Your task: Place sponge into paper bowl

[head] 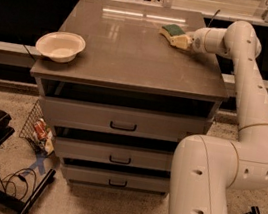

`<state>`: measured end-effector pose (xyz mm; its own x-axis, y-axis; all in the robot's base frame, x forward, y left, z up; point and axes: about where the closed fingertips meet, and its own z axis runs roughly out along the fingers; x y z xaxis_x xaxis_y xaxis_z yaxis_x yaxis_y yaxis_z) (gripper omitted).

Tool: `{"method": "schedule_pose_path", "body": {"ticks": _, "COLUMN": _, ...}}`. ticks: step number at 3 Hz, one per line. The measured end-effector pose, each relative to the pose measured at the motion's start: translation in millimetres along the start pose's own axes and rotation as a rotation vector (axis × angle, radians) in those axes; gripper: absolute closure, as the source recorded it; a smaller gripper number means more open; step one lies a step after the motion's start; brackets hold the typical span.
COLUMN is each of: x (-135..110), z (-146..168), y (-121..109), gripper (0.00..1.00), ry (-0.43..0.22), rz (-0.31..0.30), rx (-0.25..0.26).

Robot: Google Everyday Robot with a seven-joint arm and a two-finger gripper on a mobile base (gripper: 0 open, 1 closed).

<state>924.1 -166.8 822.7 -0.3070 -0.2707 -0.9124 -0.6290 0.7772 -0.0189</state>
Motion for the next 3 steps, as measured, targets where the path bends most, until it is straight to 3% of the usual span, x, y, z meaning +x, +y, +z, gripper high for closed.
{"method": "schedule_pose_path", "body": {"ticks": 3, "x": 0.2, "z": 0.4, "y": 0.2, "gripper": 0.12, "ry": 0.0, "rz": 0.0, "rx": 0.0}}
